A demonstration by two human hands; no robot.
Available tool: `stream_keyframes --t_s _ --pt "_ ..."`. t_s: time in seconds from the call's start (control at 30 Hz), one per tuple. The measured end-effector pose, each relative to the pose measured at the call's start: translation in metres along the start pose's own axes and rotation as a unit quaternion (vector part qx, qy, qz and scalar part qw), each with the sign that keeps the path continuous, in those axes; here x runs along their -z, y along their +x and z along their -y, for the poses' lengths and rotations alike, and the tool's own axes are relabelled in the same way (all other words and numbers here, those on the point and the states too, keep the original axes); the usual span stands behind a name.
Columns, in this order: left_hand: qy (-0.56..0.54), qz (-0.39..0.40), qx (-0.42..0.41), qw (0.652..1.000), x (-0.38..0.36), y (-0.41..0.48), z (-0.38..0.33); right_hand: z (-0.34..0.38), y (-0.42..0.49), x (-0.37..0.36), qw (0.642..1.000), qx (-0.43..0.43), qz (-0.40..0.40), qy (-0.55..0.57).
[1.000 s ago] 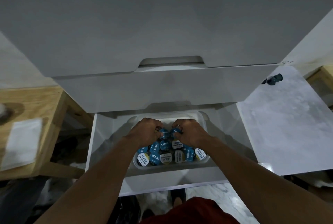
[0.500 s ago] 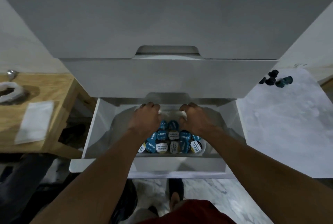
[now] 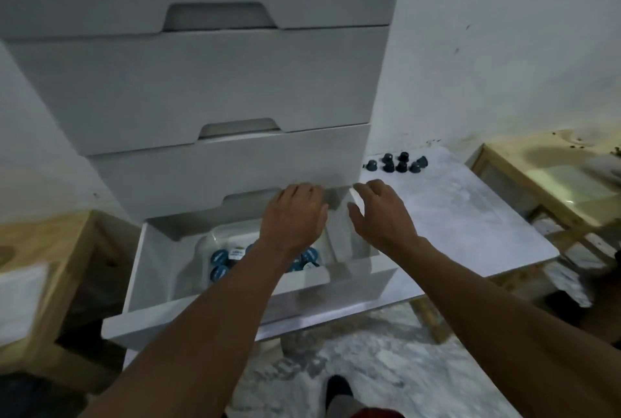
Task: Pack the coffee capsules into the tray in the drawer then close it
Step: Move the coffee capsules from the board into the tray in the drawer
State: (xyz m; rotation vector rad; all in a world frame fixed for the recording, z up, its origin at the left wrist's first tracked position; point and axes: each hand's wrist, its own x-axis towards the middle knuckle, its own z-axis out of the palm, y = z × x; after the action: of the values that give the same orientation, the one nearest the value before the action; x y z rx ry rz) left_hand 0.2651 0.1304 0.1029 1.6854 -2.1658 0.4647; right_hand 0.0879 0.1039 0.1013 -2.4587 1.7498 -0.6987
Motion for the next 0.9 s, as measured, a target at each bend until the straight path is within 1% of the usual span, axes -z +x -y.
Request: stream_keyframes --t_s 0.1,0.17,0.3,0.4,0.53,0.7,0.8,0.9 --pt "-0.012 -0.027 -0.030 0.999 0.006 0.024 -0.030 -0.028 -0.005 0.023 0.999 -0.031 -0.018 -0.022" --pt "-0.027 -0.027 -0.038 0.999 0.007 0.037 -0.050 -0.047 -0.006 0.033 0.998 -0.040 -0.028 -0.027" --pt "-0.027 -0.038 -0.051 0.998 -0.007 0.066 -0.091 -0.091 -0.002 0.052 0.997 -0.059 -0.040 -0.024" --pt "-0.018 -0.048 -0.062 0.997 -0.024 0.098 -0.124 -0.137 0.007 0.062 0.997 -0.061 -0.039 -0.024" --pt "-0.016 -0.048 -0.033 0.998 -0.054 0.151 -0.176 -0.212 0.023 0.072 0.997 -0.068 -0.024 -0.017" --pt "-0.039 -0.022 0.013 0.999 -0.095 0.198 -0.241 -0.299 0.045 0.082 0.997 -0.064 0.018 -0.024" --pt "-0.041 -0.008 0.035 0.998 -0.113 0.217 -0.264 -0.334 0.064 0.083 0.998 -0.053 0.038 -0.022" --pt "-0.032 0.010 0.055 0.998 -0.126 0.236 -0.271 -0.357 0.086 0.073 0.998 -0.043 0.055 -0.003"
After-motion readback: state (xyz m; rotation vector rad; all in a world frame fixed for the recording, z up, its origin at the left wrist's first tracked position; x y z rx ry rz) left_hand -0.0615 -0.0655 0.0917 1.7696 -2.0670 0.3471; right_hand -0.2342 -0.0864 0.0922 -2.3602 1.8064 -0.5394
